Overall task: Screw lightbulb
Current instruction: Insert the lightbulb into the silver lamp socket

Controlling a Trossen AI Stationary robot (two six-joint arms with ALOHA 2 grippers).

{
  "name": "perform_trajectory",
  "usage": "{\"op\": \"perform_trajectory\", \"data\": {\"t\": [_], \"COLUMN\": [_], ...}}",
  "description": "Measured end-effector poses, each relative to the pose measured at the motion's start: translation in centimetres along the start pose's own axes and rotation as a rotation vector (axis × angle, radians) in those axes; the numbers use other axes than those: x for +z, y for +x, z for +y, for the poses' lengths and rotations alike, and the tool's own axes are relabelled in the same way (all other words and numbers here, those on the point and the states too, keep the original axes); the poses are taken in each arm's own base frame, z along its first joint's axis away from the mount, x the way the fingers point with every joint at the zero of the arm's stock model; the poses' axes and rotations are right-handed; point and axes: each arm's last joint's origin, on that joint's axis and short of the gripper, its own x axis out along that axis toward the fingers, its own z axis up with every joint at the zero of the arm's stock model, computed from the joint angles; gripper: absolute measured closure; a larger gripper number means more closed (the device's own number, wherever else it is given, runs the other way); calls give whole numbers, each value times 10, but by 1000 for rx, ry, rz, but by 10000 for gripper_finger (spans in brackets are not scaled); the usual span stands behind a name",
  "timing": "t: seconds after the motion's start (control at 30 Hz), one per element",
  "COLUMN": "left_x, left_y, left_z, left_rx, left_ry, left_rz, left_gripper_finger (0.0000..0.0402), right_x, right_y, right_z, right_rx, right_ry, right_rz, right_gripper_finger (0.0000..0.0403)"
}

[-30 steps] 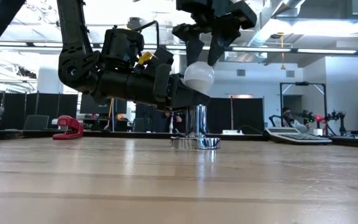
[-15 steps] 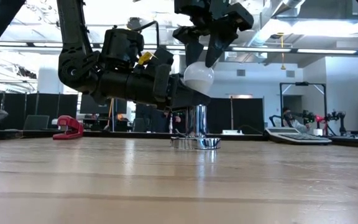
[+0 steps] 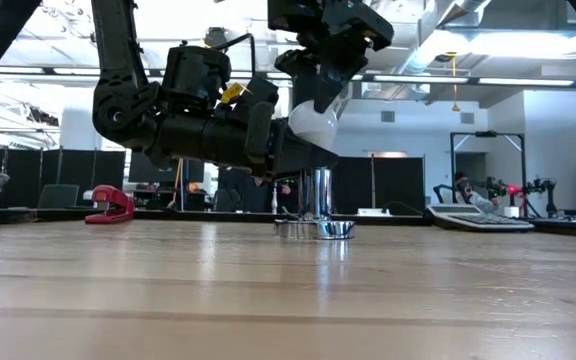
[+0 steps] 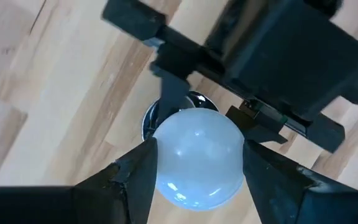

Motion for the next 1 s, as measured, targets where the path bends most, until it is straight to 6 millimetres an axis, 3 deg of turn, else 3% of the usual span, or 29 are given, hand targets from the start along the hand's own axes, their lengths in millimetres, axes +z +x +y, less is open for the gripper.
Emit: {"op": "perform_trajectory", "data": {"t": [0.3,0.57,1.0], "left_x": [0,0,0], "left_y": [0,0,0], "left_z": [0,0,1], "left_rx": [-1,13,47], "left_ry": [-19,-41,-48], "left_rz": [-2,-4,-7], "left_gripper_finger": [188,187,203], "right_x": [0,-1,1], "right_y": [2,2,2], "right_z": [1,2,0], "right_rx": [1,3,-7], "right_ry": [271,485,671], "right_rz": [13,27,-4], "right_gripper_finger": [177,179,178]}}
